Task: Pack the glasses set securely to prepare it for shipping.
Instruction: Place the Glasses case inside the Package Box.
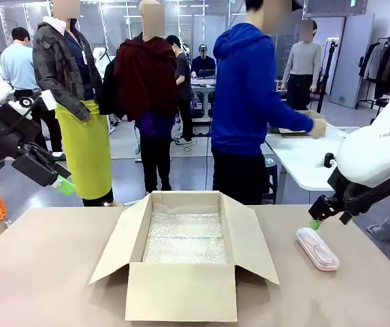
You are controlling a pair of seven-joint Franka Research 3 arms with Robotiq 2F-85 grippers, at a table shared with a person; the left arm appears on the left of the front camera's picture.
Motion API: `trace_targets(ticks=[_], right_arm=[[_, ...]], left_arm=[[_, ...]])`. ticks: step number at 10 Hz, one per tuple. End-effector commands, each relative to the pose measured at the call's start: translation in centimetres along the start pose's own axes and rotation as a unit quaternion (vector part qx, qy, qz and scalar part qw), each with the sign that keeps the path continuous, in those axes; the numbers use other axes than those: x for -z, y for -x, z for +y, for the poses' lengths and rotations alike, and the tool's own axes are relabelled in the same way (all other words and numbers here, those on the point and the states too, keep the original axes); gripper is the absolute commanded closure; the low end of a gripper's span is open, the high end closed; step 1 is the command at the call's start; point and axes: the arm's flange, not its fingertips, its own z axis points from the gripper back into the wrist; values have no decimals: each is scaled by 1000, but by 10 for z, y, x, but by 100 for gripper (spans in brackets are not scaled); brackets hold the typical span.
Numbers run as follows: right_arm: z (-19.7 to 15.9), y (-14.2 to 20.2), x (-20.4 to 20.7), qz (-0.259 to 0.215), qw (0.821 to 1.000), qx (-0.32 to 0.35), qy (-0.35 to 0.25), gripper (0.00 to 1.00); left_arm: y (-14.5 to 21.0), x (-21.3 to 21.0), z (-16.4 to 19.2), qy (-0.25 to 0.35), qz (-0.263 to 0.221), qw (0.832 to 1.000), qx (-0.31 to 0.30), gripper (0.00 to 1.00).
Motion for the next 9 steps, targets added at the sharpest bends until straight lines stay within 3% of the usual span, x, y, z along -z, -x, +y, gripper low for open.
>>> trace_targets(ticks=[1, 2, 9], right_arm=[[-1, 0, 1, 2, 1000, 1, 0, 0], [-17, -12, 15, 47, 998, 29, 10, 0], [-35, -46, 98, 120, 989, 90, 0, 0]], left_arm=[[-2, 0, 0, 1, -2, 1000, 5, 0], [-2, 0, 0, 1, -2, 1000, 5, 0], [-2, 0, 0, 1, -2, 1000, 5, 0]])
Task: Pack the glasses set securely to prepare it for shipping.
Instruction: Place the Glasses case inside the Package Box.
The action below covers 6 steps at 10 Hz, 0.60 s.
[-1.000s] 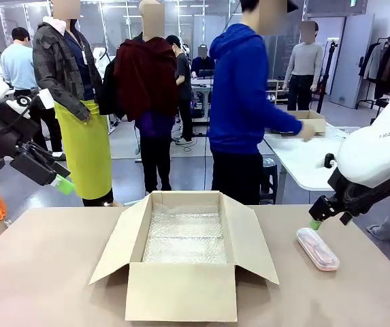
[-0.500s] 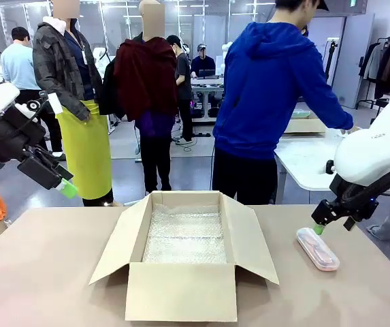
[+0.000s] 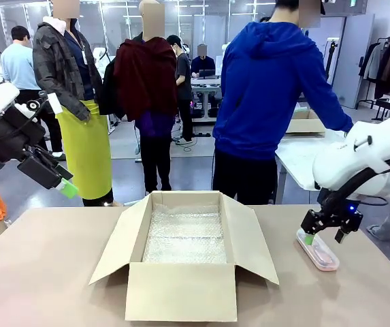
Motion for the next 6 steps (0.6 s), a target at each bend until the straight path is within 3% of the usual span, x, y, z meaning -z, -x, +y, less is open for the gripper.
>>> trace_targets(ticks=[1, 6], right_arm=[[3, -16, 11, 8, 1000, 20, 5, 0], [-1, -31, 39, 18, 999, 33, 9, 0]], left_arm=[[-1, -3, 1, 8, -9, 1000, 9, 0], [-1, -3, 1, 8, -9, 1000, 9, 0]])
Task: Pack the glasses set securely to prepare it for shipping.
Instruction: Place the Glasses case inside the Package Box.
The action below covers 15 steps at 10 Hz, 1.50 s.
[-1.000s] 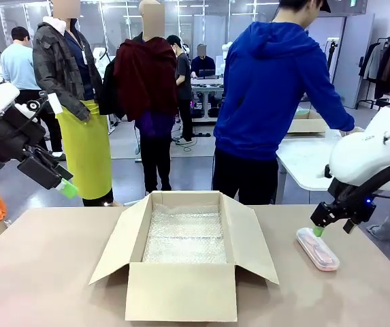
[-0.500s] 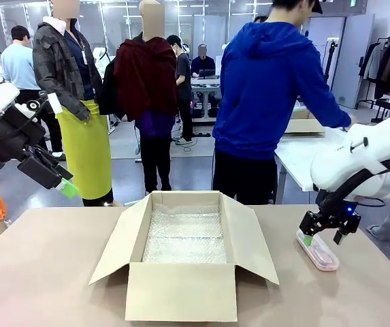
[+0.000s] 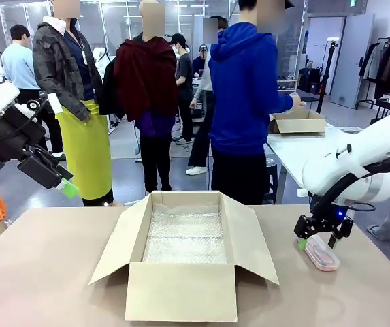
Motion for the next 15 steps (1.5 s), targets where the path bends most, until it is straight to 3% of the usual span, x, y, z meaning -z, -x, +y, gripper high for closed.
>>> trace_targets(ticks=[1, 3, 4, 10, 15], right_arm=[[-1, -8, 8, -2, 1000, 18, 4, 0], [-2, -10, 13, 6, 1000, 23, 7, 0], [0, -9, 13, 11, 1000, 19, 12, 5], [3, -5, 6, 17, 999, 23, 24, 58], [55, 35, -134, -17, 993, -88, 78, 58]], left_arm=[[-1, -3, 2, 8, -8, 1000, 10, 0], [-1, -3, 2, 8, -8, 1000, 10, 0], [-1, -3, 2, 8, -8, 1000, 10, 0], [-1, -3, 2, 8, -8, 1000, 10, 0], [-1, -3, 2, 8, -8, 1000, 10, 0]])
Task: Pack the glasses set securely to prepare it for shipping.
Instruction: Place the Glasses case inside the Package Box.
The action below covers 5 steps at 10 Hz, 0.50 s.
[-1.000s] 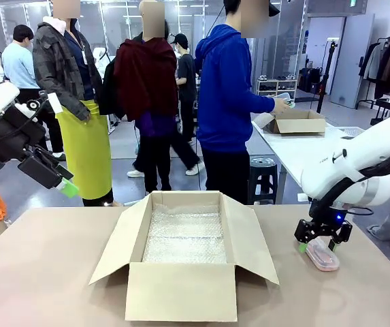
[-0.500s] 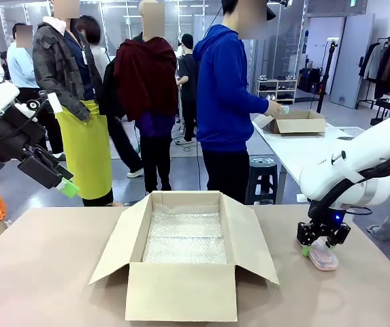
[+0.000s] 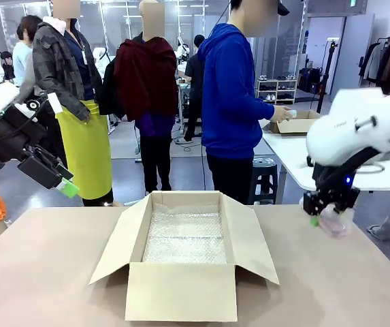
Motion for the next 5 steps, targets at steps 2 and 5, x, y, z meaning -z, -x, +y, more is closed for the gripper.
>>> trace_targets(ticks=[2, 5], right_arm=[[36, 2, -42, -7, 996, -86, 6, 58], [119, -22, -93, -4, 907, -422, 5, 58]], left_arm=[[0, -3, 2, 8, -7, 1000, 10, 0], [0, -3, 2, 8, -7, 1000, 10, 0]])
